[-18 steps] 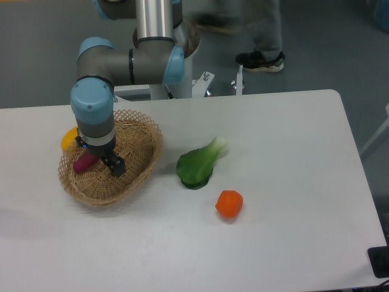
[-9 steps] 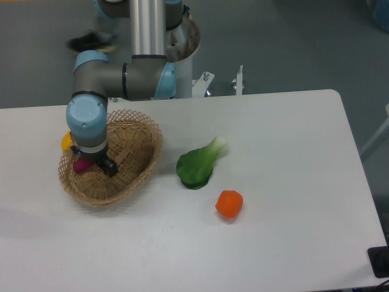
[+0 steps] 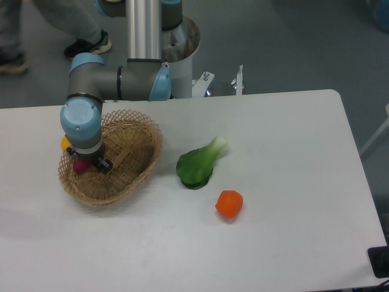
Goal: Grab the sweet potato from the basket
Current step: 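Lower the gripper into the basket and close on the purple sweet potato, then lift the purple sweet potato up out of the basket, then carry the held sweet potato away from the basket past the carrot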
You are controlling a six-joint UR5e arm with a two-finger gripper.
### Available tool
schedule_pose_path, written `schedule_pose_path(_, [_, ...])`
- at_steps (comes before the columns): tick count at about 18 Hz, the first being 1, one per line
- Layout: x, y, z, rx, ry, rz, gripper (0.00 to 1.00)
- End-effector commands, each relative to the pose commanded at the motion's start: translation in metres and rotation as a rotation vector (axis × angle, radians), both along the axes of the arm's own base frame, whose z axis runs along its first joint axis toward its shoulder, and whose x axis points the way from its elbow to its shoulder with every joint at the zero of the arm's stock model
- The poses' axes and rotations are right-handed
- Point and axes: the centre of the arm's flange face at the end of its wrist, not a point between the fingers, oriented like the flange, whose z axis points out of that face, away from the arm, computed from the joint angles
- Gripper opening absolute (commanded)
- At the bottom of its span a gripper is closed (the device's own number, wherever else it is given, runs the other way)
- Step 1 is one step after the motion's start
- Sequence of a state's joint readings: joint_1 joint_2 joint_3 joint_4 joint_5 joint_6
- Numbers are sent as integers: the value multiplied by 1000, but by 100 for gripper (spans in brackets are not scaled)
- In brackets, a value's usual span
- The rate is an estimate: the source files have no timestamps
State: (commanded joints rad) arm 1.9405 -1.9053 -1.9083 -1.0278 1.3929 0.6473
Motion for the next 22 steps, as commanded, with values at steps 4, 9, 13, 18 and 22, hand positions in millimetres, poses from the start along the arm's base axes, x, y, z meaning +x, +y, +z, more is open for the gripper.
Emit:
schedule_pose_path(4, [-3,2,19,34,5,7,13])
schedule_pose_path(9, [-27,2,41,72,16,47,9])
schedule_pose_path(13, [-83,-1,86,139,53,128,9])
schedule_pose_path(18, [-187,-4,140,240,125,250,9])
schedule_pose_path(22, [-253,-23,159,277,166,286,9])
